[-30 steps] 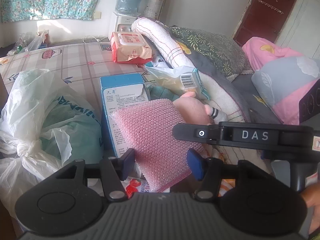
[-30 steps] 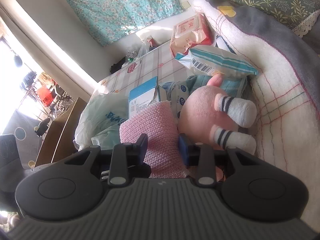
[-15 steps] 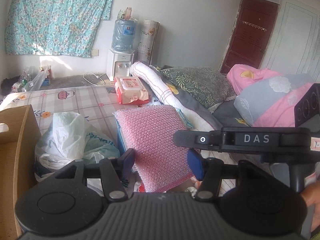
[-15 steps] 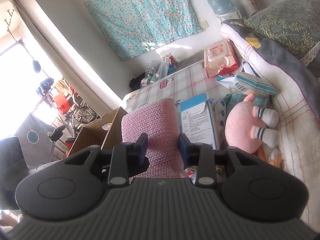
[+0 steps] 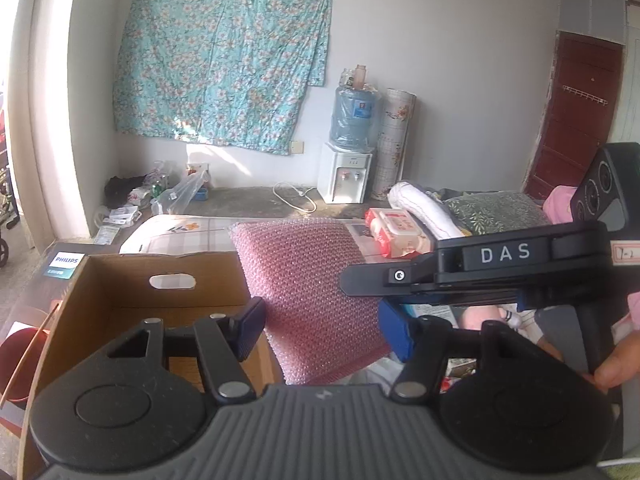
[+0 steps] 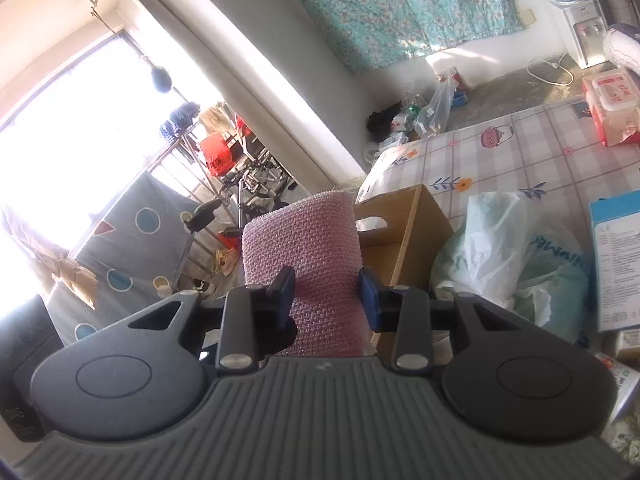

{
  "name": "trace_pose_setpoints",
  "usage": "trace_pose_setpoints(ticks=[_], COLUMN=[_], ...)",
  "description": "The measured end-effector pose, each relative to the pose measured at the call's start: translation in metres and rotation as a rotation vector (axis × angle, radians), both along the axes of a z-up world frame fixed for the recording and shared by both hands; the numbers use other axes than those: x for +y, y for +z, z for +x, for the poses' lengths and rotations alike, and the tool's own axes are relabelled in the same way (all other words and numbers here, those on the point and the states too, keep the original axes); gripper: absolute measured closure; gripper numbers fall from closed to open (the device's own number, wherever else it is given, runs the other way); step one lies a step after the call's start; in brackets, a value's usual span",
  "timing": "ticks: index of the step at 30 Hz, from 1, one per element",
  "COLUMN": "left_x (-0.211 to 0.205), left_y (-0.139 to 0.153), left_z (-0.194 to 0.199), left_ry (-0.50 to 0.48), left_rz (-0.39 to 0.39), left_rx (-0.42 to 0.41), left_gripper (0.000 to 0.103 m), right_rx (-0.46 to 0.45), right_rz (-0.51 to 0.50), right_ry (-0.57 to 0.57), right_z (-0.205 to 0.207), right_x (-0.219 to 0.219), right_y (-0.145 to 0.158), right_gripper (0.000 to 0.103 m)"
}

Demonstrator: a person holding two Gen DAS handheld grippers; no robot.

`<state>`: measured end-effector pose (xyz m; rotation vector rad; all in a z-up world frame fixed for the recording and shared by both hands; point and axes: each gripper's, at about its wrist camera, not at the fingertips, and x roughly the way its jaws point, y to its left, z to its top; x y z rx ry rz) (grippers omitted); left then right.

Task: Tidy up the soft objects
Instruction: 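Carry the pink pad with the right tool into the box and release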

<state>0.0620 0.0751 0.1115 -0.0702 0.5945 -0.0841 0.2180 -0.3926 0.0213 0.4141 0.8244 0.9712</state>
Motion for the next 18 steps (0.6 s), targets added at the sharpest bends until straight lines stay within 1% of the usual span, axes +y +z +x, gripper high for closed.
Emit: trace_pose_setpoints(ticks=[2,5,8,9,10,11,13,14,17,18], left_x=[0.030,0.078,0.111,0.117,0.129,0.135,0.150,0.155,0.164,0.166], left_y=[-0.006,-0.025,-0.047,-0.052,-0.064,-0.069,-0.084,-0.095,-0.116,-0.122], left_z=[0.013,0.037,0.065,0.073,0.081,0.089,0.103,0.105,0.129,0.136], left_ry=[0.049,0.100,0.114,0.115,0.116,0.115,0.114,0.110,0.099,0.097], left_rz=[-0.011,-0.078,-0.126,-0.136,-0.155,-0.168,-0.199,-0.219,-0.240,-0.243], left_rx=[0.056,0.156,0.238,0.257,0.288,0.308,0.348,0.374,0.435,0.452], left_gripper=[0.040,0.040,0.040,0.040,0.041,0.041,0.042,0.042,0.042,0.042], right_rx=[0.037,0.090,0.163,0.187,0.203,0.213,0.208,0.210,0.201,0.195], right_rz=[-0.032,-0.102,-0.154,-0.174,-0.191,-0.211,-0.244,-0.261,-0.290,-0.296], right_ry=[0.041,0.073,0.072,0.070,0.066,0.061,0.050,0.042,0.027,0.022], right_z=[0.008,0.024,0.042,0.052,0.056,0.063,0.072,0.081,0.096,0.107], right_x=[0.032,0.082,0.114,0.122,0.129,0.138,0.150,0.156,0.165,0.169], right_y=[-0.001,-0.015,-0.032,-0.047,-0.052,-0.060,-0.067,-0.073,-0.080,-0.083], right_gripper=[0.068,0.068,0.068,0.068,0.068,0.068,0.068,0.068,0.068,0.068])
